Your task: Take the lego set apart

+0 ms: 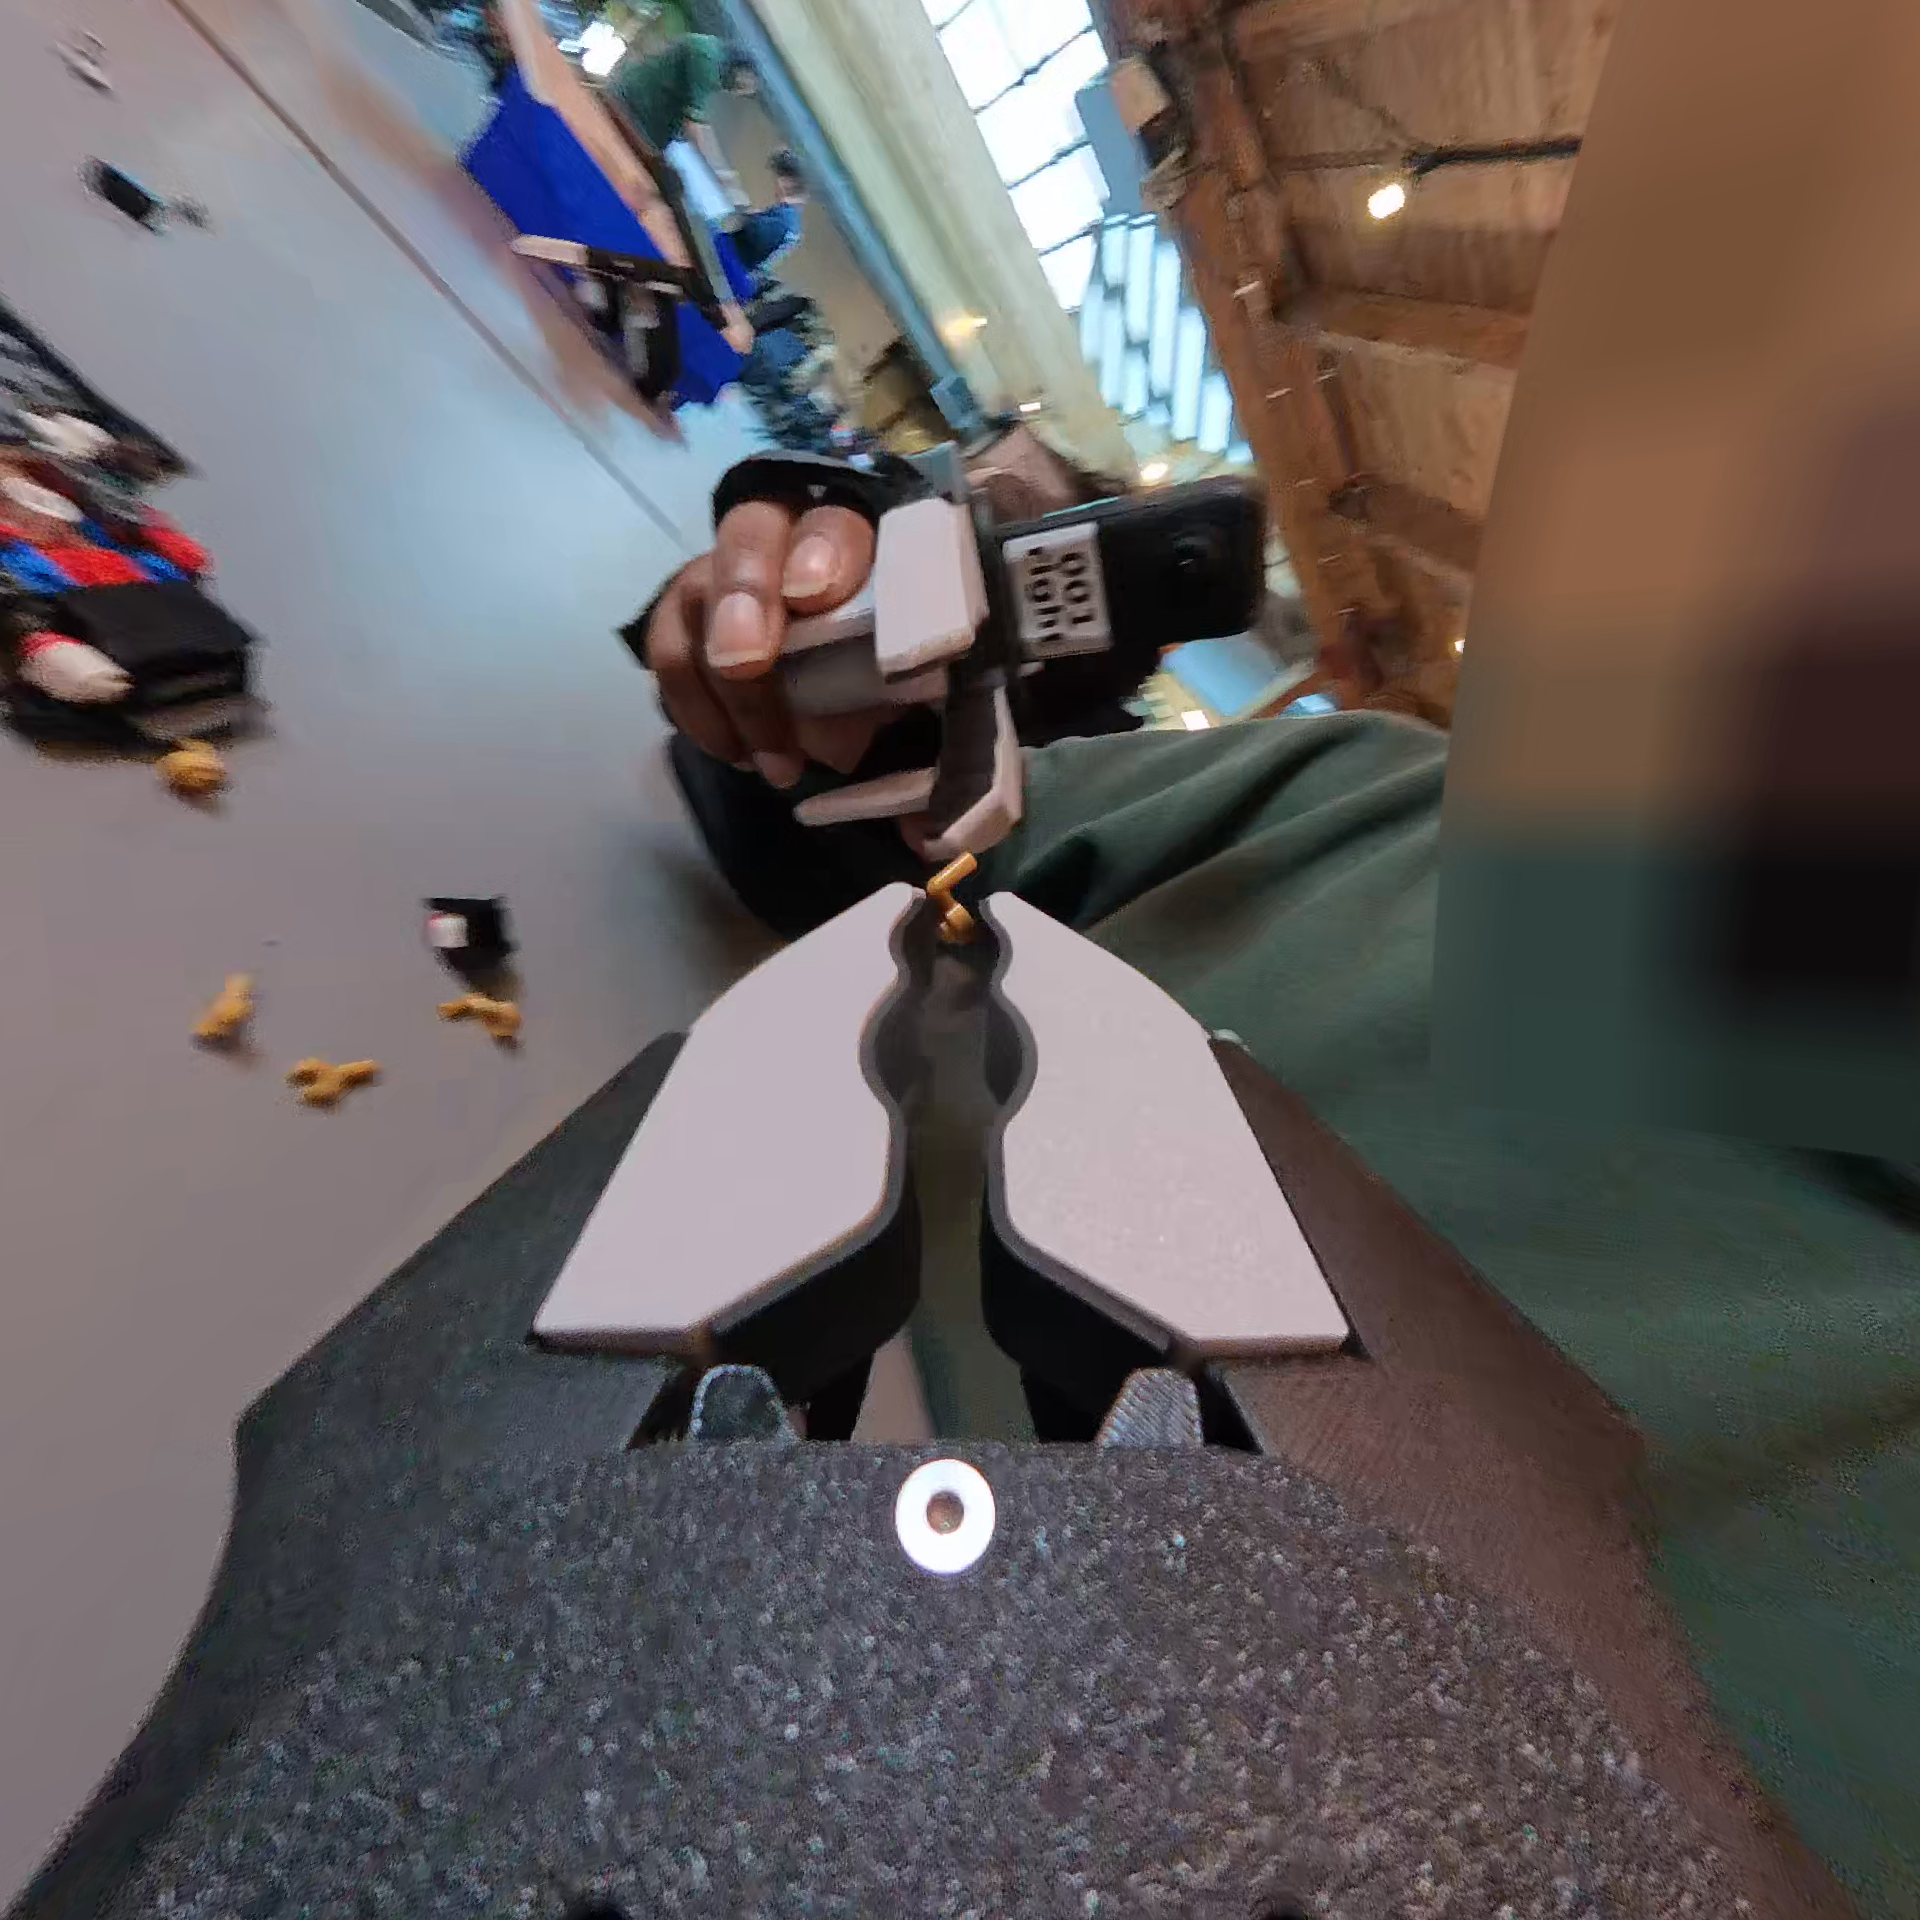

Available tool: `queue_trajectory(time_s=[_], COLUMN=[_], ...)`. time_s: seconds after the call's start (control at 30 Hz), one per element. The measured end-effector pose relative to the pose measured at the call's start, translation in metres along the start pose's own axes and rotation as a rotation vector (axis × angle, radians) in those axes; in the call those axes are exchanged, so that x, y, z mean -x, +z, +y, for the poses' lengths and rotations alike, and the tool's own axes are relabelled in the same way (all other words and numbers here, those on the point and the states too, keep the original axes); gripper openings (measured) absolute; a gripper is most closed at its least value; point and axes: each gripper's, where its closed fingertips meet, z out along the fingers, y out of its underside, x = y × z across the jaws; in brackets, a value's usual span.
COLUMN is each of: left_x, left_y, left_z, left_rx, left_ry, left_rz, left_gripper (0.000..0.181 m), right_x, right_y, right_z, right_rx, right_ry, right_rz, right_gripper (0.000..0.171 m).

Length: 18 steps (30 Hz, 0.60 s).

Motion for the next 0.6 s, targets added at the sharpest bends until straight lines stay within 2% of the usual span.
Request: queue_trajectory(time_s=[0.1, 0.2, 0.23, 0.3, 0.37, 0.5, 0.6], left_x=[0.022, 0.043, 0.044, 0.049, 0.053, 0.072, 0.079], left_y=[-0.023, -0.099, -0.128, -0.168, -0.189, -0.203, -0.193], left_z=[-0.017, -0.065, -0.074, -0.076, -0.069, -0.038, -0.020], left_rx=[0.004, -0.048, -0.050, -0.010, 0.032, 0.204, 0.282], left_ry=[0.208, 0.510, 0.555, 0.529, 0.480, 0.320, 0.265], left_rz=[-0.332, -0.932, -1.107, -1.329, -1.432, -1.511, -1.445], left_gripper=[0.007, 0.007, 0.007, 0.008, 0.008, 0.058, 0.073], right_x=[-0.014, -0.019, -0.016, -0.007, 0.003, 0.018, 0.020], right_y=[0.000, 0.002, 0.005, 0.010, 0.015, 0.021, 0.022], right_z=[0.011, 0.025, 0.029, 0.037, 0.045, 0.060, 0.064], right_rx=[0.050, 0.118, 0.138, 0.174, 0.216, 0.298, 0.320], right_ry=[0.024, 0.035, 0.047, 0.074, 0.108, 0.124, 0.119], right_rz=[0.063, 0.084, 0.067, 0.020, -0.032, -0.088, -0.093], right_gripper=[0.025, 0.024, 0.024, 0.024, 0.024, 0.024, 0.024])
